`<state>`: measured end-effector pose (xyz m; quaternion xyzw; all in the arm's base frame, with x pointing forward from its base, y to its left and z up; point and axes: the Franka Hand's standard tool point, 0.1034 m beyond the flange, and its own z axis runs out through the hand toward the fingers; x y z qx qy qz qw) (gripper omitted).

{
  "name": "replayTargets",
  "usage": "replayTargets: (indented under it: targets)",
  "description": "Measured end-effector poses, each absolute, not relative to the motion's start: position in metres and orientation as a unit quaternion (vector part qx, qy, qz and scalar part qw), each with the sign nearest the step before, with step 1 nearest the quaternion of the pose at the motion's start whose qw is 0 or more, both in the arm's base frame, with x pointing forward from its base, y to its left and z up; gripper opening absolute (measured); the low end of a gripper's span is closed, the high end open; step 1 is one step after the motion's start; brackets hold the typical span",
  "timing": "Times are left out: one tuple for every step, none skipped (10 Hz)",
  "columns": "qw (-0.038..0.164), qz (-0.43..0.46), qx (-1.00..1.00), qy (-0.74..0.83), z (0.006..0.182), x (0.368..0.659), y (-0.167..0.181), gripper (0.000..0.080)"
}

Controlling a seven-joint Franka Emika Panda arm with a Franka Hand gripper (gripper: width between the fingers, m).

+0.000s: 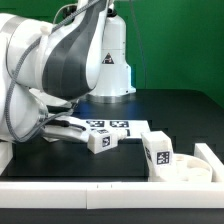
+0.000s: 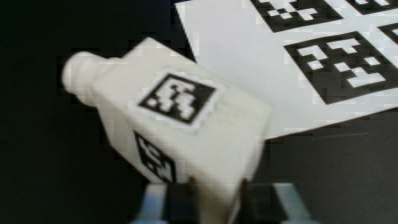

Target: Assemble stool

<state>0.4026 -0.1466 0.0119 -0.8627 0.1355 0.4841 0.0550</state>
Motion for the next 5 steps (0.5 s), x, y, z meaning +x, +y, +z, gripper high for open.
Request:
replayTargets:
  targets:
    - [0.055,0.484,-0.863,0.135,0.0119,0.4026,-0.1466,0.0032]
    - [0.055,0.484,-0.863,0.135,0.0119,0.4026,-0.1466,0.0009]
    - [0.055,0.484,-0.863,0.135,0.0119,0.4026,-0.1466,0.0009]
    - [0.055,0.484,-0.863,0.135,0.0119,0.4026,-0.1466,0.0001]
    - [0.055,0.485,-0.863,0.133,0.0139,0.4028,-0.1468,0.0001]
